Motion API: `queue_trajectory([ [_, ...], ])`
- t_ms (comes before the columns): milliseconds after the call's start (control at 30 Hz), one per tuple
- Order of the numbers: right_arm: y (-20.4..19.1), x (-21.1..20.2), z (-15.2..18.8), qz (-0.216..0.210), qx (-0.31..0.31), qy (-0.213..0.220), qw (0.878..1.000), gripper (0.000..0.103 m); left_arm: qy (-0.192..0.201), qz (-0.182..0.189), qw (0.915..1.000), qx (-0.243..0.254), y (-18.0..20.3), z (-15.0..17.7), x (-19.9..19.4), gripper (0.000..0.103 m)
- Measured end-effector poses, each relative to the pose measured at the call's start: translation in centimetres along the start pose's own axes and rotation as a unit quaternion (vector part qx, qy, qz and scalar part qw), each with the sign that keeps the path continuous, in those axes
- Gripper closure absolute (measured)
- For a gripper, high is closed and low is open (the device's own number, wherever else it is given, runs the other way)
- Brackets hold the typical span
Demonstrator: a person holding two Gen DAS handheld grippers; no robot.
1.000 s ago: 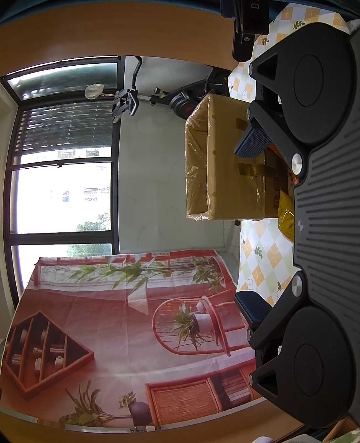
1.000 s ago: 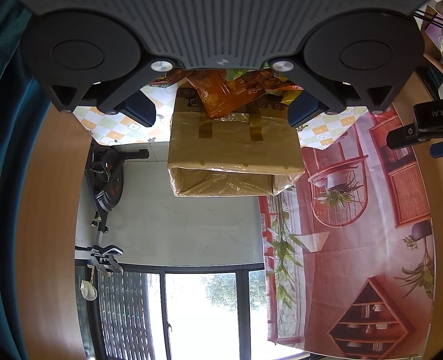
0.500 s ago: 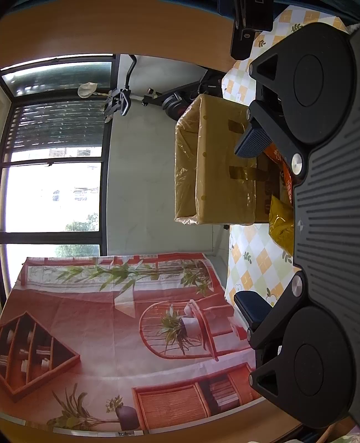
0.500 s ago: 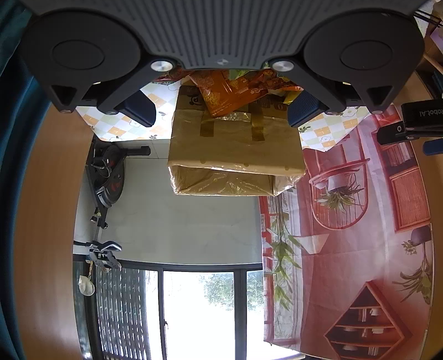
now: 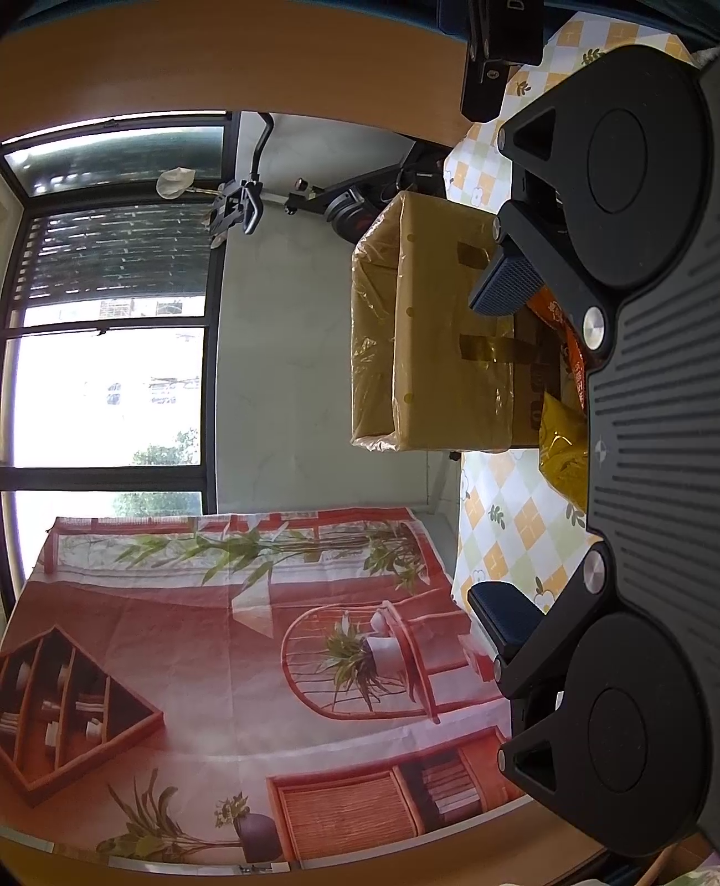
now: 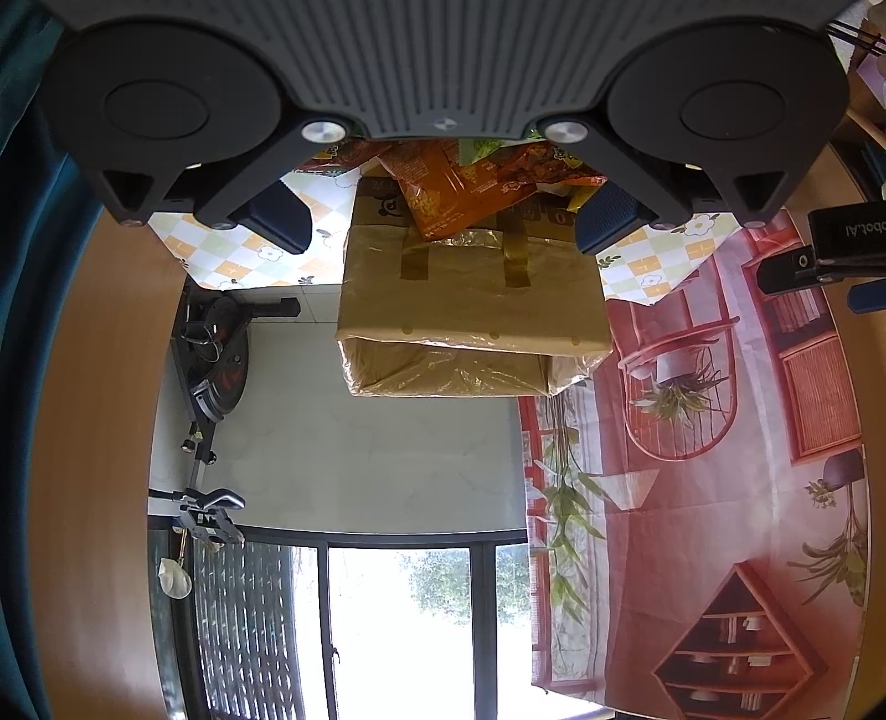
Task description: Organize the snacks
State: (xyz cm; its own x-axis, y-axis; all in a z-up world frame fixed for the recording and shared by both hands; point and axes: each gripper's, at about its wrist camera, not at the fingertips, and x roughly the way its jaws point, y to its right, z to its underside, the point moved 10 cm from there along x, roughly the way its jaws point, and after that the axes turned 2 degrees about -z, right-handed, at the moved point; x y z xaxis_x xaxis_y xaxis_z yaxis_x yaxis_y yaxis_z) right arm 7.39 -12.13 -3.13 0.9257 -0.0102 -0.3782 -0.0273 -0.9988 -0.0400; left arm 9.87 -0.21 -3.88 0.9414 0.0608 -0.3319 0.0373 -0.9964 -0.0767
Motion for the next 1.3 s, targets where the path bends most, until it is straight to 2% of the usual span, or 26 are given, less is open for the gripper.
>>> queue_trajectory([
  [900,0.2,0.2,0.2,-0.004,0.007,-0.002,1.0,0.0,-0.005,-0.005,1.0,-0.006,-0.2,0.3,0.3,0.0],
  [1133,0.5,0.9,0.3,-0.014,0.011,0.013,1.0,0.001,-0.033,-0.007,0.9994,0.001,-0.5,1.6,2.5,0.0],
  [1300,1.0,3.4,2.2,-0.034,0.018,-0.006,0.999,0.004,-0.067,0.0,0.9977,0.013,-0.6,3.9,5.0,0.001],
])
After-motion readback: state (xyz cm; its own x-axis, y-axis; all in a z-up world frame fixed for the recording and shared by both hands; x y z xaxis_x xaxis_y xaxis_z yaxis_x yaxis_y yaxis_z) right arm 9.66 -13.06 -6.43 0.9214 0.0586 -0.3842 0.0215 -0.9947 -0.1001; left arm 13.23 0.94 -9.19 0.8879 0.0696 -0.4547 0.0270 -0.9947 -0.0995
